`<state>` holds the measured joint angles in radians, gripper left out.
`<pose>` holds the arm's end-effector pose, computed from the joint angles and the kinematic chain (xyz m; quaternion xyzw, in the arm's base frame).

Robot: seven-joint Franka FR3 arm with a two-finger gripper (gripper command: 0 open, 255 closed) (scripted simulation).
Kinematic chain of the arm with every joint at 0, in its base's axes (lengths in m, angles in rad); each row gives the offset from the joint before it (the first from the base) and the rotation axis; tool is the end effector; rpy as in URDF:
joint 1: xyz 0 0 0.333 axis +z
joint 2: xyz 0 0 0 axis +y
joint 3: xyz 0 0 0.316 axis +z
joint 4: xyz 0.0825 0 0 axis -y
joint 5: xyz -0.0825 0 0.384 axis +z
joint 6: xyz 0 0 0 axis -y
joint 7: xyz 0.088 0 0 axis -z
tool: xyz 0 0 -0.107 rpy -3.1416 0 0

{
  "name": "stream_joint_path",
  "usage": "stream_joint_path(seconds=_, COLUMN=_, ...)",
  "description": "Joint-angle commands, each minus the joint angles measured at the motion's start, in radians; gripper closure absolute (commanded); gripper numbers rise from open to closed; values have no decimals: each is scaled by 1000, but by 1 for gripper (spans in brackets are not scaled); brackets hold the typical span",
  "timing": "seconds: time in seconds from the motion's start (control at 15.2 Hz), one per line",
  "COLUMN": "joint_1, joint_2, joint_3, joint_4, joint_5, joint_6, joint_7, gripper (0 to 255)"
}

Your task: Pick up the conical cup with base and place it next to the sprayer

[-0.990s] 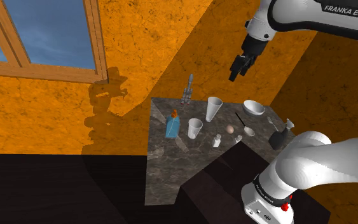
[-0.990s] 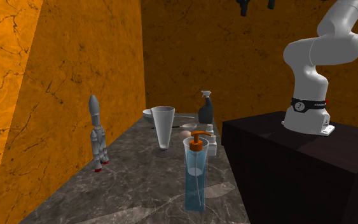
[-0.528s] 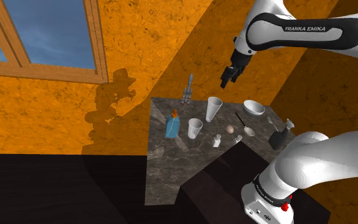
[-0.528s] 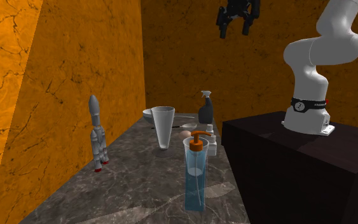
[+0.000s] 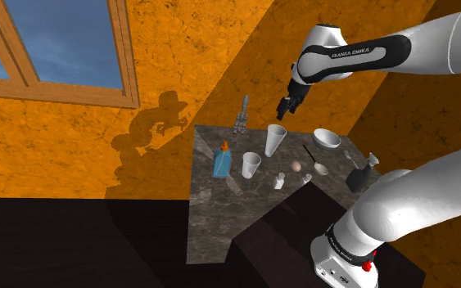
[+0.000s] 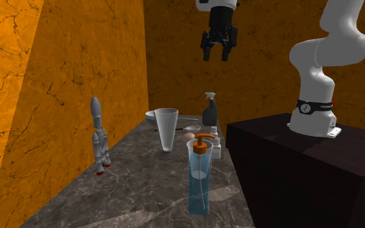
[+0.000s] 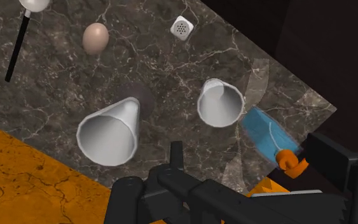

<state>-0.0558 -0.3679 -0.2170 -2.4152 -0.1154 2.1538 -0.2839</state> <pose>0.4240 -0.1268 0.4537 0.9979 0.0400 0.0455 0.0241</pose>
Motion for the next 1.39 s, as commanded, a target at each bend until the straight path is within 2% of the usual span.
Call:
stream_joint_path(seconds=0.0, joint_1=-5, joint_2=70, joint_3=-22, joint_4=4, joint_5=2, joint_6=70, joint_7=-23, gripper=0)
stream_joint_path(seconds=0.26, joint_1=-10, joint_2=215, joint_3=-59, joint_4=45, joint_5=26, joint_6=178, joint_7=-71, gripper=0)
stream_joint_path(seconds=0.59, joint_1=-23, joint_2=408, joint_3=-90, joint_4=125, joint_5=90, joint_6=290, joint_7=-148, gripper=0)
stream_joint_path(seconds=1.06, joint_1=-82, joint_2=682, joint_3=-82, joint_4=293, joint_5=210, joint_6=392, joint_7=-264, gripper=0)
stream_joint_path(seconds=1.32, joint_1=-96, joint_2=731, joint_3=-70, joint_4=307, joint_5=231, joint_6=425, joint_7=-280, gripper=0)
